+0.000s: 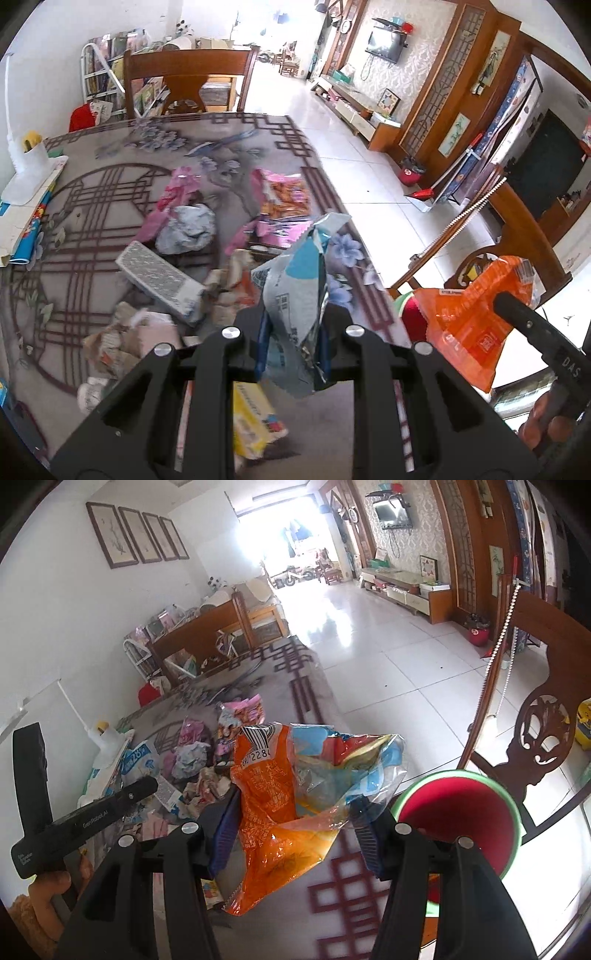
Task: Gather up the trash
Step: 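Carry both bags to the red bin and release them inside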
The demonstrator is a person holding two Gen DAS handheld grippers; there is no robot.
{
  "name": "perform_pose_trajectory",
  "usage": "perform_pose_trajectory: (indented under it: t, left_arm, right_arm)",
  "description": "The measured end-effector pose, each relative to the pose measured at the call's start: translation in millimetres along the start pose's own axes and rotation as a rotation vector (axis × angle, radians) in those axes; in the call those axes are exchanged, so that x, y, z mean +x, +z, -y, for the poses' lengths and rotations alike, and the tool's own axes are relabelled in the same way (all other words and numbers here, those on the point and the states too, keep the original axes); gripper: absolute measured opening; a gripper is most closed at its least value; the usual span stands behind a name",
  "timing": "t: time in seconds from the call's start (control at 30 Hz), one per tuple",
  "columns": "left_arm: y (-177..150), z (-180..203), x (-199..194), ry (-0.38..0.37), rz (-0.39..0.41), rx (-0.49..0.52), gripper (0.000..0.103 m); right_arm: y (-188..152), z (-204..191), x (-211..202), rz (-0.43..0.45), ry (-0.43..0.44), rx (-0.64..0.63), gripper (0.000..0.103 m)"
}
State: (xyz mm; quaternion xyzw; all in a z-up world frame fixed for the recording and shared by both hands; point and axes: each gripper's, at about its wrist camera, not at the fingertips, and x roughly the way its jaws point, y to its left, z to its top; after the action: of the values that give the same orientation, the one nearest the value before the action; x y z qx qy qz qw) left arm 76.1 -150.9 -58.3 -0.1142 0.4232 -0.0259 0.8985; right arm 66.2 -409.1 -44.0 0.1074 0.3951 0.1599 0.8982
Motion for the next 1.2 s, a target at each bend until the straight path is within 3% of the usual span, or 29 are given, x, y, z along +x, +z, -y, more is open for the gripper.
perform_pose_trajectory:
  t: [0.67,1.13,1.2]
  left_arm:
    - [2.0,122.1,27.9,-0.129,-0.041,0.137,0.021]
    - [-13.1,215.0,87.7,-0.311,-0.229,0.258,0.022]
    - [-15.7,223.8,91.0,-0.327,-0.243,0.272,0.032]
  right_arm:
    - [6.8,101.6,-33.3,0.048,-0.129,0.115,0.056]
    - [-7.4,183.3,-25.4,-0.024,-0.245,0.239,0.059]
    - [-9.3,188.8,-24.2,-0.034,-0.256,0.243,0.063]
